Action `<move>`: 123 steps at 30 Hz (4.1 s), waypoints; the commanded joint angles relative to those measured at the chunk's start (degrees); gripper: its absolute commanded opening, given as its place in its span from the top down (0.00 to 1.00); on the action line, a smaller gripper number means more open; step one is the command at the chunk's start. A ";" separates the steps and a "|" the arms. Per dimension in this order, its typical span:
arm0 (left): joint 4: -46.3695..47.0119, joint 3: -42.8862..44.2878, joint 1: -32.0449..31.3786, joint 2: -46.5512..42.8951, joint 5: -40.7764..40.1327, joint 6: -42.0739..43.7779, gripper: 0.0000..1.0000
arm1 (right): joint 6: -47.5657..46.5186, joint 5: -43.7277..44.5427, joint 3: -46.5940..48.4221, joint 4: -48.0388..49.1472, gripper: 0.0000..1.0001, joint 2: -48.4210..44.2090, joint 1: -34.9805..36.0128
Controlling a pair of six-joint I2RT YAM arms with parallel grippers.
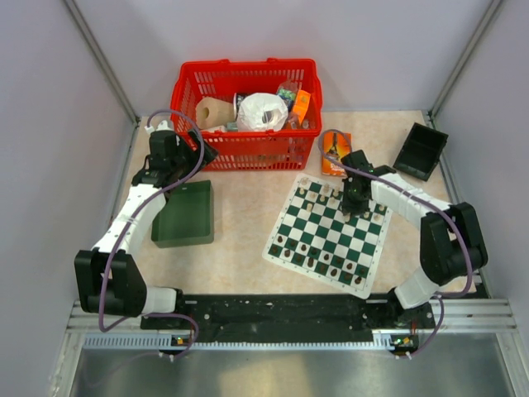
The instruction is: Set up the chess pieces on the board
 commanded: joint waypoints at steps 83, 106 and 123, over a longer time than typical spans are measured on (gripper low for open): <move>1.45 0.47 0.38 -1.93 -1.49 1.42 0.06 | 3.25 6.40 -7.85 19.98 0.83 -1.06 -14.78; 1.53 -0.06 0.29 -1.93 -1.93 1.34 0.06 | 0.71 3.59 -1.61 14.53 0.60 -5.80 -14.78; 1.36 -0.94 0.29 -3.34 -3.69 1.51 0.06 | 0.70 -3.10 3.93 12.42 0.43 -14.95 -10.39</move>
